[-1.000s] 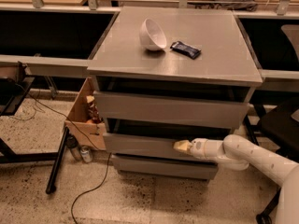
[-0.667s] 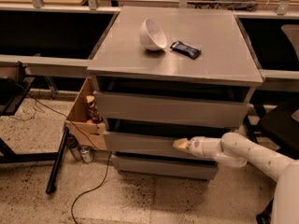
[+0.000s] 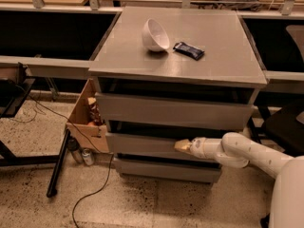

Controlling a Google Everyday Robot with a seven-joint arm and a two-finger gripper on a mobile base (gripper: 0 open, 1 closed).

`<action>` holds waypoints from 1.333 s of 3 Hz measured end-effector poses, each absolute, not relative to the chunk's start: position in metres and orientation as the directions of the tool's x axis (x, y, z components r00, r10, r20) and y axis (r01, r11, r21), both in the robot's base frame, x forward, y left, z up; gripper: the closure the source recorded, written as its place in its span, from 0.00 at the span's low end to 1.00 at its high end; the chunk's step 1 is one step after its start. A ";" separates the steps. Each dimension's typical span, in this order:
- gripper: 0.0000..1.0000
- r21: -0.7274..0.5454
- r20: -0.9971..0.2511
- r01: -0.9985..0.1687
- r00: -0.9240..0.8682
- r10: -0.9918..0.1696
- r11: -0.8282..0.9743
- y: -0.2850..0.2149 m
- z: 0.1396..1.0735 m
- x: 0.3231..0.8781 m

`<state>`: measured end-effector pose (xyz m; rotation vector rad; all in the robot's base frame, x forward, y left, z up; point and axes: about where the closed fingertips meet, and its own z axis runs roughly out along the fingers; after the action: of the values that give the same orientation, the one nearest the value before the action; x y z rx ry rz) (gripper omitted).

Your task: Close middle drawer

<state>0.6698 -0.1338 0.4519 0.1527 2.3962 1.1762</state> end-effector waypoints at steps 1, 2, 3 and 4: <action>1.00 0.773 -0.342 -0.079 -0.888 0.308 0.630 -0.134 0.450 0.670; 1.00 0.777 -0.345 -0.071 -0.879 0.329 0.626 -0.141 0.451 0.673; 1.00 0.777 -0.346 -0.071 -0.878 0.330 0.625 -0.141 0.452 0.674; 1.00 0.781 -0.365 -0.072 -0.858 0.360 0.620 -0.153 0.458 0.681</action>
Offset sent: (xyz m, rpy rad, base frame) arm 0.0072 -0.0215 0.0037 0.0124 -0.0022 -0.0706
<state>0.6806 -0.1528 0.4578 0.2271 2.3486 1.1635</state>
